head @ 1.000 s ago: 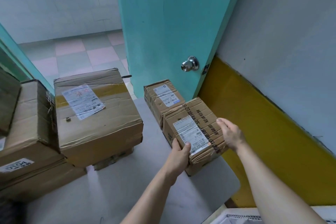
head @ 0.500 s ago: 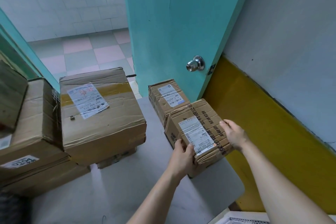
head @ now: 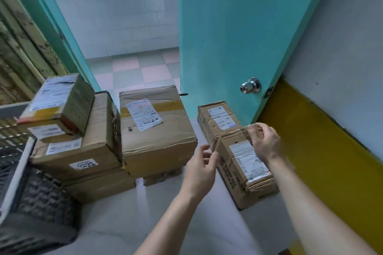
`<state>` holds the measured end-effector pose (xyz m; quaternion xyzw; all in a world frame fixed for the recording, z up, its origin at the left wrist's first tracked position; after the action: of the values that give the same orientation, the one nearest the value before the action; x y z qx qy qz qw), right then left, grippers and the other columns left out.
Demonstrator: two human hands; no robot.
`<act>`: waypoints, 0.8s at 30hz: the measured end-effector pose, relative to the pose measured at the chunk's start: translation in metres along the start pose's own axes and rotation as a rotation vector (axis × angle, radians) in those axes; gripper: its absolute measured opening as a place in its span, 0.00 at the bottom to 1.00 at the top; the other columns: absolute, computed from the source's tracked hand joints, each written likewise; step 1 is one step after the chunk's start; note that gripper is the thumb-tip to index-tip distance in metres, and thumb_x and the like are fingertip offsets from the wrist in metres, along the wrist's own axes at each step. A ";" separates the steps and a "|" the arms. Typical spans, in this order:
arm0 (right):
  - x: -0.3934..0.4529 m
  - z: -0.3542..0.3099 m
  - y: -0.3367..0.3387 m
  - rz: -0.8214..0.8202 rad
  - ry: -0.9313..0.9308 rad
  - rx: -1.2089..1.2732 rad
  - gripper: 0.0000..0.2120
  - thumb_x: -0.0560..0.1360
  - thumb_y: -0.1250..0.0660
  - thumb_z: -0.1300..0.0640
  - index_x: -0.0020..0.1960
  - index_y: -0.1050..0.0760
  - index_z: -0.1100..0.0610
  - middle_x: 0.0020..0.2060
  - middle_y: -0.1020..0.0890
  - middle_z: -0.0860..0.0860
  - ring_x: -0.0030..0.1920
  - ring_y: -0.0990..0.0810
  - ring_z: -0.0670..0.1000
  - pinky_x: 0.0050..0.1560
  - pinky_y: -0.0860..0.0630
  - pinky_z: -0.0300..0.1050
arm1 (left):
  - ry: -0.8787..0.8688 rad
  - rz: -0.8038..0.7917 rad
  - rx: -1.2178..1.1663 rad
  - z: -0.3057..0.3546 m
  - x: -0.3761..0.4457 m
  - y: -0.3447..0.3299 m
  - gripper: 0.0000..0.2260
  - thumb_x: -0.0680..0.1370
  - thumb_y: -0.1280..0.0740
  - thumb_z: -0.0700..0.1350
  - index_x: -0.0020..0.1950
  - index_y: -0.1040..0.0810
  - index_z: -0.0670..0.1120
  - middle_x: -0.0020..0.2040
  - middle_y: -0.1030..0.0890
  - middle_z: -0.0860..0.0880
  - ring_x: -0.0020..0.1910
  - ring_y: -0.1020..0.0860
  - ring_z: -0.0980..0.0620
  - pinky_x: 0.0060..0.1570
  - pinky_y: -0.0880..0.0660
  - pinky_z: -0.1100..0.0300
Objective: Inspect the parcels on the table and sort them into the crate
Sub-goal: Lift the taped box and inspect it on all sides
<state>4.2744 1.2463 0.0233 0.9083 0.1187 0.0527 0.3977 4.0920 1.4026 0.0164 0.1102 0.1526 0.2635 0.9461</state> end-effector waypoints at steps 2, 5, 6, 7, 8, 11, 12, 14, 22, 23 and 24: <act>-0.007 -0.022 -0.007 -0.009 0.029 0.041 0.37 0.75 0.49 0.29 0.70 0.28 0.55 0.66 0.23 0.56 0.62 0.23 0.56 0.57 0.20 0.56 | -0.064 0.078 0.009 0.008 -0.005 0.022 0.14 0.84 0.35 0.51 0.68 0.25 0.49 0.51 0.20 0.60 0.51 0.20 0.61 0.44 0.25 0.72; -0.018 -0.053 -0.018 -0.031 0.067 0.098 0.35 0.76 0.47 0.30 0.70 0.28 0.54 0.65 0.22 0.55 0.62 0.22 0.56 0.60 0.22 0.56 | -0.149 0.245 0.022 0.014 -0.014 0.063 0.10 0.83 0.34 0.48 0.63 0.21 0.48 0.55 0.17 0.53 0.53 0.19 0.54 0.52 0.21 0.62; -0.022 -0.062 -0.023 -0.047 0.072 0.116 0.32 0.78 0.45 0.32 0.70 0.28 0.54 0.65 0.21 0.55 0.62 0.22 0.55 0.59 0.22 0.55 | -0.170 0.328 0.056 0.013 -0.018 0.079 0.10 0.83 0.33 0.48 0.62 0.21 0.47 0.56 0.17 0.52 0.55 0.20 0.53 0.56 0.22 0.59; -0.025 -0.076 -0.030 -0.067 0.082 0.135 0.28 0.80 0.43 0.34 0.70 0.28 0.53 0.65 0.21 0.55 0.61 0.22 0.55 0.58 0.22 0.52 | -0.184 0.421 0.094 0.012 -0.022 0.100 0.11 0.82 0.32 0.48 0.62 0.21 0.46 0.57 0.19 0.51 0.58 0.22 0.52 0.59 0.25 0.57; -0.027 -0.081 -0.034 -0.077 0.075 0.158 0.26 0.82 0.42 0.37 0.70 0.28 0.53 0.64 0.21 0.54 0.59 0.22 0.54 0.54 0.23 0.49 | -0.187 0.490 0.130 0.010 -0.024 0.111 0.12 0.82 0.33 0.49 0.62 0.21 0.45 0.59 0.20 0.50 0.61 0.24 0.50 0.63 0.28 0.56; -0.038 -0.112 -0.058 -0.161 0.080 0.206 0.23 0.82 0.41 0.40 0.70 0.28 0.53 0.59 0.20 0.51 0.54 0.24 0.51 0.46 0.28 0.42 | -0.130 0.658 0.186 -0.007 -0.031 0.156 0.17 0.81 0.34 0.50 0.65 0.23 0.41 0.64 0.23 0.44 0.67 0.29 0.45 0.71 0.34 0.50; -0.042 -0.119 -0.069 -0.202 0.085 0.209 0.23 0.82 0.42 0.40 0.70 0.29 0.53 0.60 0.20 0.52 0.55 0.23 0.51 0.48 0.27 0.43 | -0.094 0.679 0.188 -0.013 -0.032 0.167 0.19 0.81 0.33 0.49 0.68 0.25 0.40 0.66 0.25 0.42 0.69 0.30 0.43 0.72 0.36 0.49; -0.049 -0.130 -0.088 -0.283 0.087 0.187 0.26 0.82 0.42 0.38 0.73 0.31 0.52 0.66 0.21 0.54 0.60 0.23 0.53 0.54 0.27 0.47 | -0.011 0.694 0.180 -0.022 -0.034 0.181 0.23 0.82 0.32 0.48 0.73 0.29 0.39 0.71 0.28 0.40 0.72 0.32 0.42 0.74 0.37 0.49; -0.061 -0.132 -0.137 -0.445 -0.044 0.199 0.35 0.80 0.40 0.36 0.80 0.41 0.52 0.77 0.34 0.54 0.76 0.35 0.58 0.74 0.34 0.58 | 0.249 0.397 -0.011 -0.065 -0.007 0.185 0.31 0.82 0.36 0.59 0.81 0.38 0.46 0.77 0.29 0.45 0.76 0.31 0.44 0.76 0.34 0.45; -0.060 -0.130 -0.140 -0.451 -0.051 0.198 0.35 0.80 0.39 0.36 0.80 0.41 0.52 0.77 0.33 0.54 0.76 0.34 0.58 0.74 0.33 0.58 | 0.267 0.387 -0.059 -0.070 -0.004 0.186 0.31 0.82 0.36 0.58 0.81 0.37 0.47 0.76 0.27 0.46 0.75 0.30 0.45 0.75 0.33 0.45; -0.058 -0.128 -0.141 -0.451 -0.057 0.207 0.35 0.79 0.39 0.36 0.80 0.40 0.52 0.76 0.31 0.54 0.75 0.33 0.58 0.73 0.32 0.58 | 0.290 0.379 -0.102 -0.072 -0.004 0.187 0.31 0.82 0.35 0.58 0.81 0.37 0.48 0.75 0.26 0.46 0.74 0.29 0.45 0.75 0.32 0.45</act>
<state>4.1691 1.4149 0.0064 0.8959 0.3118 -0.0756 0.3074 3.9763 1.5661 0.0041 0.0501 0.2500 0.4568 0.8523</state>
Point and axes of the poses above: each hand's wrist, its own x-axis towards the middle knuckle, its own y-axis out of the back of the hand, z = x × y, the point moved 7 cm from there along x, towards the middle knuckle
